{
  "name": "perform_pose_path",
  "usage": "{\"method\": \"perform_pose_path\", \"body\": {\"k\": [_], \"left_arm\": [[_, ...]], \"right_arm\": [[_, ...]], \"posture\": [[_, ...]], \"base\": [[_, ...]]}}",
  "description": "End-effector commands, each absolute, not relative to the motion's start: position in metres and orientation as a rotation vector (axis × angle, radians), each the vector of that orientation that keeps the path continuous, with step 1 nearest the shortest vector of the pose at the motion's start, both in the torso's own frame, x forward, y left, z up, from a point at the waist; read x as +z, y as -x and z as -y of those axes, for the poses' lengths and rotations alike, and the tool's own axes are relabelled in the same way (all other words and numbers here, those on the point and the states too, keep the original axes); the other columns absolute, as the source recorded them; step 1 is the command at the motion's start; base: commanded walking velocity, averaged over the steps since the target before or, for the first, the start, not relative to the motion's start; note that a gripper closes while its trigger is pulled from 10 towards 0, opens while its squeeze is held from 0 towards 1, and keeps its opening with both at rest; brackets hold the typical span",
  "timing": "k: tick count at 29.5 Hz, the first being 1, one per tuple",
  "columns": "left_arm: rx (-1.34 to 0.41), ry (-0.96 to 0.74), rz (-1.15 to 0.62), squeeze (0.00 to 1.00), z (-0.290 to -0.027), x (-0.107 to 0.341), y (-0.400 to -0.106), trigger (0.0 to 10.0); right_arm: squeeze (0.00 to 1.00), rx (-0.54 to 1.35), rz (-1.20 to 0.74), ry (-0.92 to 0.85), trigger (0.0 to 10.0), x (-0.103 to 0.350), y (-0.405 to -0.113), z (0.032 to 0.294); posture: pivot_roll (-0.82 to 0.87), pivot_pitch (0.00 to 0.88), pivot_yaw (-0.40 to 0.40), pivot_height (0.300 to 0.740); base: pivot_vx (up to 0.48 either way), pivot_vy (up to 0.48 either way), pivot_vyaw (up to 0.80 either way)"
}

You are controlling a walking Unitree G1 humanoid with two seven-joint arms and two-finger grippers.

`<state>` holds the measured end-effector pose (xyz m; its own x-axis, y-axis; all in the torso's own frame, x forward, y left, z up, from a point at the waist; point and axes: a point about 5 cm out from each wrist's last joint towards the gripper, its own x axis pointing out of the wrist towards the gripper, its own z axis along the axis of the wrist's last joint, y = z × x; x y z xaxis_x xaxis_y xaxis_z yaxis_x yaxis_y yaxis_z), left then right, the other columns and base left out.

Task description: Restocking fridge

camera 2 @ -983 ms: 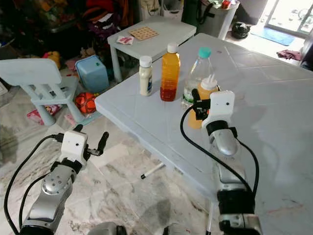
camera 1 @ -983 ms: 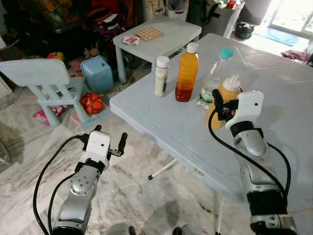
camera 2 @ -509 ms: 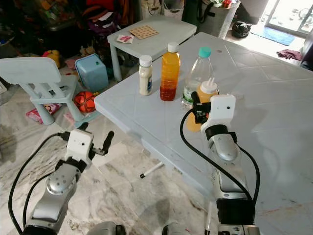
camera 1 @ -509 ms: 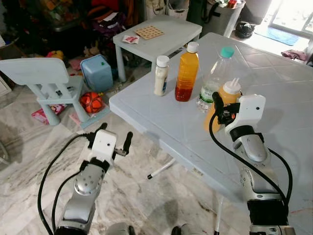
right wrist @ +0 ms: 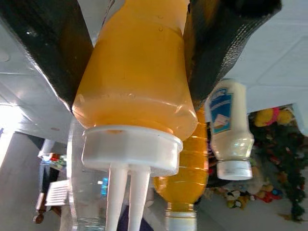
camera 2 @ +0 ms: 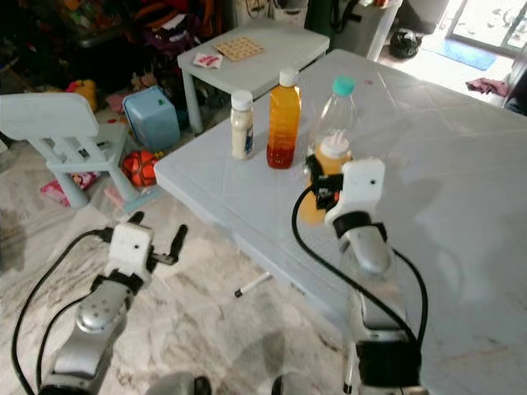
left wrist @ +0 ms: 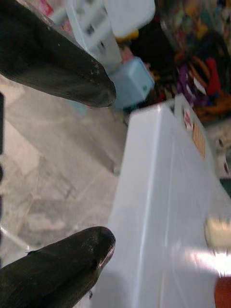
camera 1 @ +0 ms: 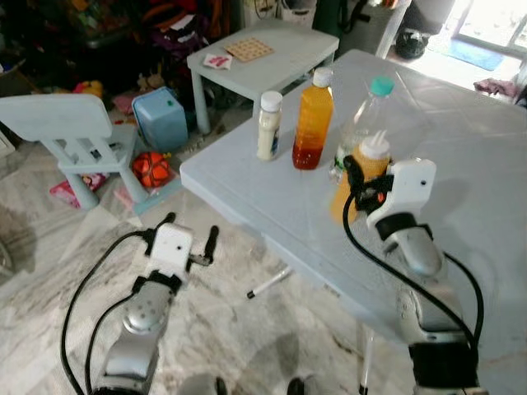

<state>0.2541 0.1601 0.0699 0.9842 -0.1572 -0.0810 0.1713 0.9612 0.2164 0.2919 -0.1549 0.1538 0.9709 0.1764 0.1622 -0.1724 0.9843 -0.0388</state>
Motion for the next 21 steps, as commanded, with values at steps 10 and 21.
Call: {"method": "perform_pose_path", "body": {"k": [10, 21], "left_arm": [[-0.179, -0.251, -0.050, 0.00, -0.151, 0.068, -0.259, 10.0], [-0.202, -0.233, 0.009, 0.00, -0.141, 0.078, -0.270, 10.0]], "right_arm": [[0.00, 0.275, 0.202, 0.057, 10.0, 0.156, -0.295, 0.137], [0.00, 0.280, 0.218, 0.062, 10.0, 0.157, -0.301, 0.134]], "posture": [[0.04, 0.000, -0.015, 0.740], [0.05, 0.000, 0.006, 0.740]], "base": [[0.000, 0.000, 0.72], [0.000, 0.000, 0.80]]}}
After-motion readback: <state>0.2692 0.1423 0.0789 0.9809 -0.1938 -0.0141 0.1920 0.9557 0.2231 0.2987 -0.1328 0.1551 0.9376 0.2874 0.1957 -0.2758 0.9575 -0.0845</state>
